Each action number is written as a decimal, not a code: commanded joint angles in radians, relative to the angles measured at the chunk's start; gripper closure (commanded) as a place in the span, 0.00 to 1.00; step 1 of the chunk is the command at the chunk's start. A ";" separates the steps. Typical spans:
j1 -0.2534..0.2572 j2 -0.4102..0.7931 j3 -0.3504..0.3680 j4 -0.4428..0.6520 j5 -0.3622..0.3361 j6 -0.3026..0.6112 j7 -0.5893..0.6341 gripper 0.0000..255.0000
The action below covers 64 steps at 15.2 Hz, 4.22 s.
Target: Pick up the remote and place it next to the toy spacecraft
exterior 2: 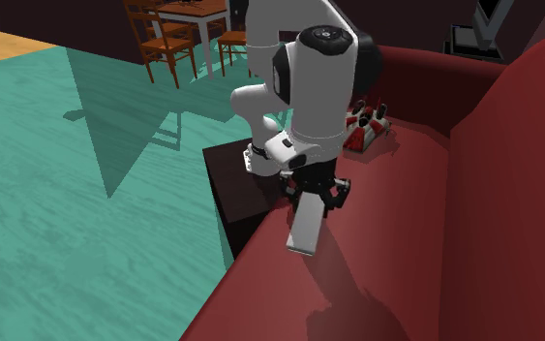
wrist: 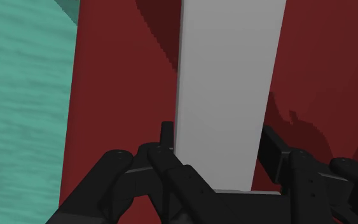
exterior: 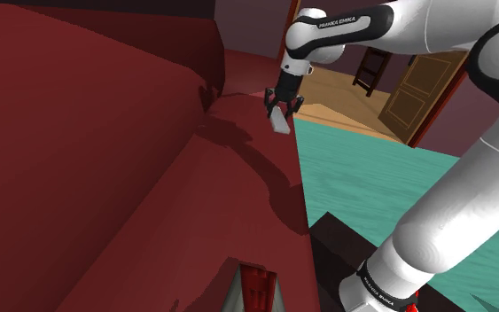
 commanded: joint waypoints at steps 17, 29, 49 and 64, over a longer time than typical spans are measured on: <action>0.181 -0.229 0.243 -0.237 0.051 0.028 0.399 1.00; 0.298 -0.207 0.442 -0.200 0.088 0.036 0.697 1.00; 0.467 0.130 0.713 0.099 -0.090 0.048 1.209 1.00; 0.479 0.203 0.706 -0.032 -0.149 0.235 1.248 1.00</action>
